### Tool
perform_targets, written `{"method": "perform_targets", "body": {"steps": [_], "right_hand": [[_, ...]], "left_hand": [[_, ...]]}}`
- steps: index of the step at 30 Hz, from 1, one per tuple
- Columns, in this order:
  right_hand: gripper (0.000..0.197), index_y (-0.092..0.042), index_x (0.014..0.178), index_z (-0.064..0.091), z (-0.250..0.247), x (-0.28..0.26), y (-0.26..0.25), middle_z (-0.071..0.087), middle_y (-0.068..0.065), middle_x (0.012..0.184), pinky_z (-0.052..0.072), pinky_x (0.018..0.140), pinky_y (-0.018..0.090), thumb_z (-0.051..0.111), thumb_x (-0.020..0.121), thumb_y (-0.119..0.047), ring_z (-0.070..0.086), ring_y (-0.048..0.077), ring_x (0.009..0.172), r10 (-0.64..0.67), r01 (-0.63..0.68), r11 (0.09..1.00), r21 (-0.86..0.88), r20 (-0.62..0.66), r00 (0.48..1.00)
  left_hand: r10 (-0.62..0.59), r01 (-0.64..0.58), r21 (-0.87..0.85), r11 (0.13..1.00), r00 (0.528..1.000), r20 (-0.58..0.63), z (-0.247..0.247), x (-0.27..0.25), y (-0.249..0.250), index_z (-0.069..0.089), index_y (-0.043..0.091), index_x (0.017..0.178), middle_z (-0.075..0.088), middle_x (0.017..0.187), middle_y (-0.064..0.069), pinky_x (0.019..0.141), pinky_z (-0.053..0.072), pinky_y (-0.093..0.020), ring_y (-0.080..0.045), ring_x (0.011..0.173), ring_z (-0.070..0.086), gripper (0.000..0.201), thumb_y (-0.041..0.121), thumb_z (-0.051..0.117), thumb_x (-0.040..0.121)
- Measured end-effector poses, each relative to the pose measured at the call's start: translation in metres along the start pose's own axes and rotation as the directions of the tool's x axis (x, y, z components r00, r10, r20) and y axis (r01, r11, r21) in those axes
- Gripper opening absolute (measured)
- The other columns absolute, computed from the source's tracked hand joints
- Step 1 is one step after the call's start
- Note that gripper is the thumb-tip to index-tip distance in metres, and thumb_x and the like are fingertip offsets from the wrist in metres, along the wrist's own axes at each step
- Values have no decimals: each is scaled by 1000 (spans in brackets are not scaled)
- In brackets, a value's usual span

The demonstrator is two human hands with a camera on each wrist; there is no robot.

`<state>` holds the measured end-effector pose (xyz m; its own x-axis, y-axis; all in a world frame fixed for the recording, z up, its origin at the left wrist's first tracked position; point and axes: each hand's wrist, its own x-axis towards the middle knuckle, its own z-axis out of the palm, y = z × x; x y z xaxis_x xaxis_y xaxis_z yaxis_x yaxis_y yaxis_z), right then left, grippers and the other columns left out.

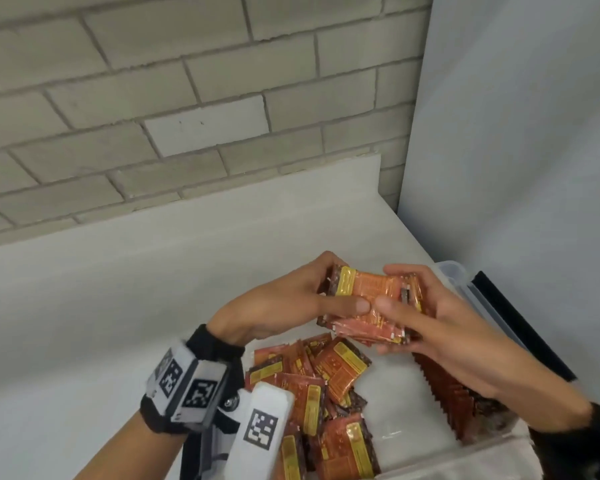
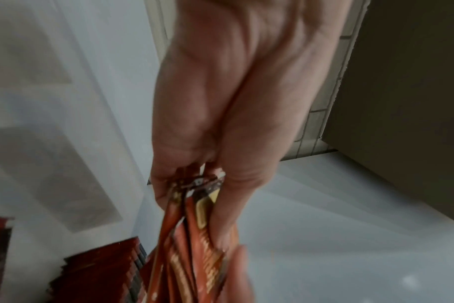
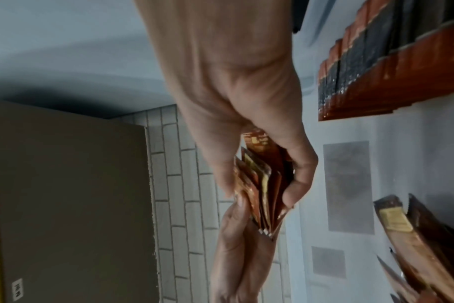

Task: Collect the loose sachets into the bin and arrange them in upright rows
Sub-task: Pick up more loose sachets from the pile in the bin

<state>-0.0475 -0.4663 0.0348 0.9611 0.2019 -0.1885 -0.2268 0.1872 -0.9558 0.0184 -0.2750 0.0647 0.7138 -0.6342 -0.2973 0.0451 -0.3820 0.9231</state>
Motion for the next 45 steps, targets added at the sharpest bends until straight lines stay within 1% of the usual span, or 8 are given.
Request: {"method": "perform_targets", "body": {"steps": [11,16,20,23,27,30,36,45], "right_hand": [[54,-24,121,44,-27,-22,16,67,-1,112,55,88,32,77,79,-23,64,17,106,-168,169,953,-253,26,985],[50,-39,113,41,-21,-24,15,65,6,96,52,77,22,69,82,-12,65,18,88,-199,247,879,-409,156,968],[59,-37,128,32,-18,-25,19,62,-7,106,50,80,18,65,86,-14,63,7,97,-190,260,846,-465,193,963],[78,-49,136,24,-18,-20,23,45,-8,128,53,87,24,71,73,-54,55,4,115,-241,267,843,-468,116,964],[81,-51,113,34,-21,-13,26,48,-9,118,55,77,23,73,47,-78,56,-1,104,-347,271,864,-424,-111,931],[66,-41,97,45,-23,-13,27,65,-1,104,59,71,38,78,49,-72,67,14,92,-360,248,878,-409,-222,906],[45,-31,106,52,-19,-17,20,70,0,81,55,49,32,70,65,-41,65,20,50,-429,267,835,-480,-266,863],[48,-44,110,50,-27,-11,30,65,-11,89,55,64,19,67,66,-49,64,0,89,-480,264,780,-567,-274,833]], "left_hand": [[-36,135,-316,939,953,301,17,23,-5,40,29,130,55,126,-11,92,51,-42,-21,108,61,93,58,83,53],[-46,279,-309,909,804,592,34,24,-7,56,20,121,65,113,-11,81,55,-47,-27,99,66,48,39,69,79],[4,309,-369,876,762,647,33,24,-13,56,16,122,60,118,-19,81,55,-47,-31,99,66,39,33,61,87],[55,301,-463,834,788,613,31,24,-17,56,15,124,55,124,-29,80,57,-47,-34,98,66,34,25,56,92],[52,173,-586,791,937,347,33,26,-16,58,7,120,66,115,-17,77,59,-43,-29,96,68,32,12,63,89],[42,64,-613,787,987,157,32,27,-18,61,7,112,70,108,-12,81,58,-34,-23,96,69,28,1,62,84],[83,-40,-596,802,996,45,34,31,-20,60,4,115,66,118,-17,91,54,-41,-32,109,64,35,-3,62,81],[73,-44,-596,802,997,24,30,33,-21,63,6,111,69,112,-14,88,55,-38,-30,106,66,36,-9,64,78]]}}
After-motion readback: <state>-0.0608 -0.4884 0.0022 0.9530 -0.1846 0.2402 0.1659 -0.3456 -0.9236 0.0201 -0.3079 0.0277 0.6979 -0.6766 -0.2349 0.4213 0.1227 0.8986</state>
